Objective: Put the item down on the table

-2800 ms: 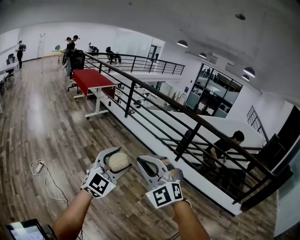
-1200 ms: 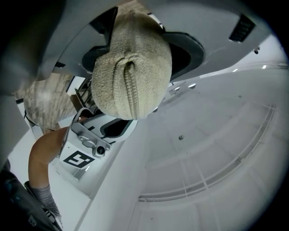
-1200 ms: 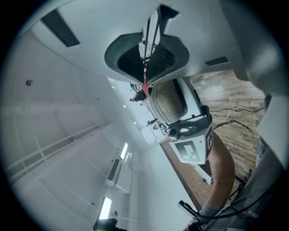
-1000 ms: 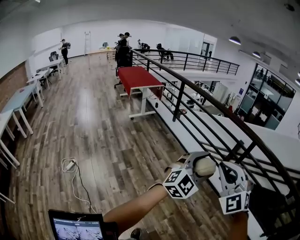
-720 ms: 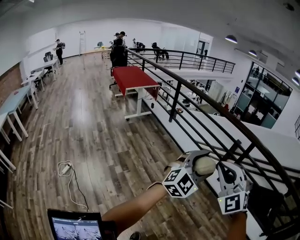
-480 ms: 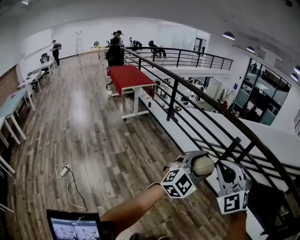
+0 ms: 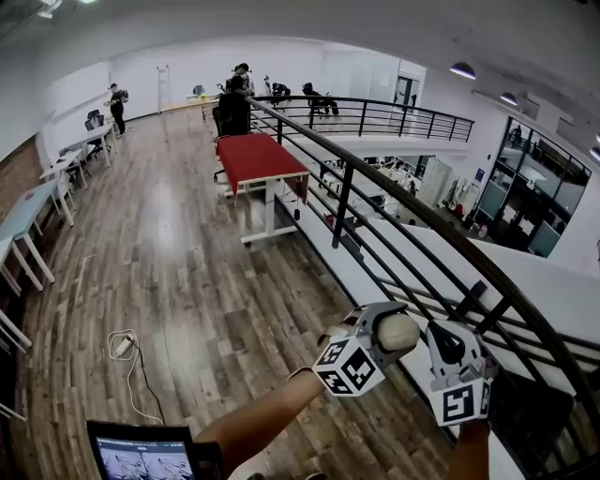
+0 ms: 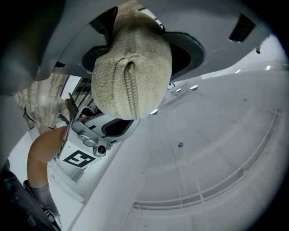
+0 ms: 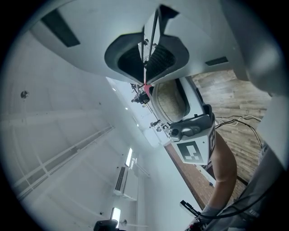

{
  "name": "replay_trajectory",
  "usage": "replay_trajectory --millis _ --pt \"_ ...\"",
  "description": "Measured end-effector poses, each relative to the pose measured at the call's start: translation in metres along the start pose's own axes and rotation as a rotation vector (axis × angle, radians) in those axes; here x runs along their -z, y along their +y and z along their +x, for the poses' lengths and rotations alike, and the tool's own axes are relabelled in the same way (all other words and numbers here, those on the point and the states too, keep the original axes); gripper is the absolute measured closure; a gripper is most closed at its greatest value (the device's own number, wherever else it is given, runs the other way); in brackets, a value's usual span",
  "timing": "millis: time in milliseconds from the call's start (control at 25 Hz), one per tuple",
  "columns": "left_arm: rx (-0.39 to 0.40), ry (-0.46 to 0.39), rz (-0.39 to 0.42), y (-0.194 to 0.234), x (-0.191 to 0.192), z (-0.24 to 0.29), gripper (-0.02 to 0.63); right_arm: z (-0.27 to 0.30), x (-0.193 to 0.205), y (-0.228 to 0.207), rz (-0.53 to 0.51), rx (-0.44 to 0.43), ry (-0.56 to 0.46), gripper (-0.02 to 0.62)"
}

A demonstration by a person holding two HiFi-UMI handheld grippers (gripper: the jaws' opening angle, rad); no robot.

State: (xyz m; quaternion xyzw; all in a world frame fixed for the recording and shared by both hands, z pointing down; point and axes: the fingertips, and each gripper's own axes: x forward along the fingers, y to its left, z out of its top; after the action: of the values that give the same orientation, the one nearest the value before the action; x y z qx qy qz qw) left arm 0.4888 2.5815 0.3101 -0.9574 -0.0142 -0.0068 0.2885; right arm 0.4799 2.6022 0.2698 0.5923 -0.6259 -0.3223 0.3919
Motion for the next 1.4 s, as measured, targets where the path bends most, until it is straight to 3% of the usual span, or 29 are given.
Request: replay_trajectory --millis 280,600,1040,1240,1400 --pt "-0.008 0.025 0.013 0.003 -0.007 0.069 0.299 -0.002 0.058 -0.042 0.001 -0.013 -0.024 0.589" --pt "-0.005 0.035 0.028 -0.012 -0.008 0.112 0.299 -0.012 0.104 -0.054 0.012 -0.013 -0.032 0.589" --pt "0.018 -0.004 0.006 0.092 0.04 0.17 0.299 0.099 0.142 -0.104 0.007 -0.008 0.007 0.589" --pt "0.025 -0.02 0.012 0.168 0.098 0.186 0.299 0.192 0.154 -0.119 0.007 0.015 0.023 0.589" --pt "0.02 -0.04 0.011 0.181 0.1 0.189 0.299 0.201 0.156 -0.124 0.001 0.026 0.021 0.589"
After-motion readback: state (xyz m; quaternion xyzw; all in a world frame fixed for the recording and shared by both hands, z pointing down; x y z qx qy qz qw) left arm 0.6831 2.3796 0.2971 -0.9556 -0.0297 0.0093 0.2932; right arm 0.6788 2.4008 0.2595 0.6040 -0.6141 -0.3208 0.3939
